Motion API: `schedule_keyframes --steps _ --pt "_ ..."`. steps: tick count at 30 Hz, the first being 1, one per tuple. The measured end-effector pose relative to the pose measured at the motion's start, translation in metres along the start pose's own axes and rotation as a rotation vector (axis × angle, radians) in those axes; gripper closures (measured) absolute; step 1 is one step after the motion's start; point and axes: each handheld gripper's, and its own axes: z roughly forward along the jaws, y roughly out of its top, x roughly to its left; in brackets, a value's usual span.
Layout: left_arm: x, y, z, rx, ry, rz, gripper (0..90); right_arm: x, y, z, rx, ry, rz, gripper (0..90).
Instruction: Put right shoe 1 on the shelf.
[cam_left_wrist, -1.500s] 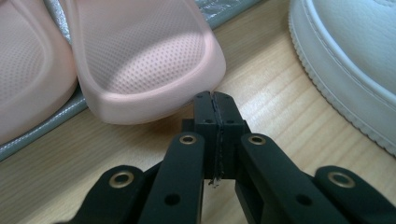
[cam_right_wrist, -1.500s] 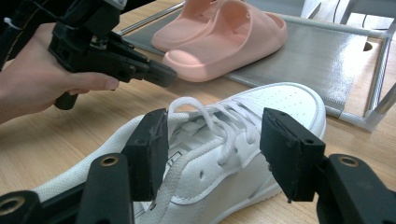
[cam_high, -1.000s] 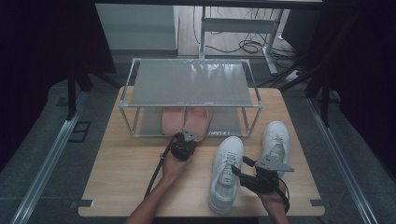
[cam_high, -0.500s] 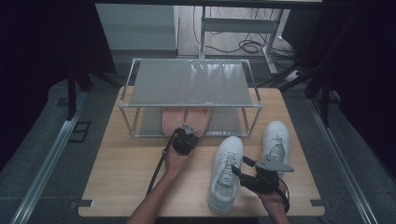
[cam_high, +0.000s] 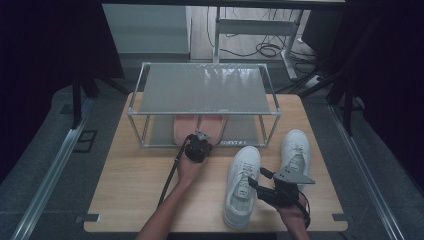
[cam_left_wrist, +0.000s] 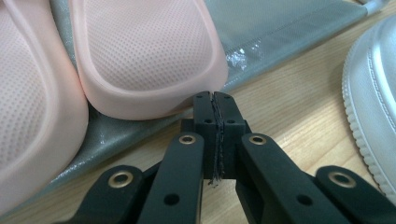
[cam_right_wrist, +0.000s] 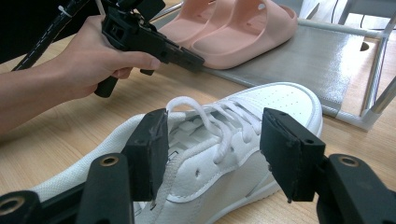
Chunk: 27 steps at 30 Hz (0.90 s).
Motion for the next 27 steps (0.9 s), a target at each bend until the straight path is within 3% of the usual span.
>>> schedule_keyframes --steps 9,13,18,27 --pt "0.001 0.002 0.002 -0.014 -0.008 -0.024 89.2 0.001 0.001 -0.001 -0.002 0.000 -0.002 42.2" --pt "0.000 0.001 0.001 0.000 -0.006 0.000 87.5 0.001 0.001 -0.001 -0.001 0.000 -0.005 42.2" --pt "0.001 -0.014 -0.017 -0.022 -0.016 0.014 87.4 -0.001 0.001 -0.002 -0.005 -0.005 0.000 42.2" --pt "0.017 -0.046 -0.054 -0.048 -0.040 -0.019 85.5 0.001 0.001 -0.002 -0.007 -0.003 -0.002 42.2"
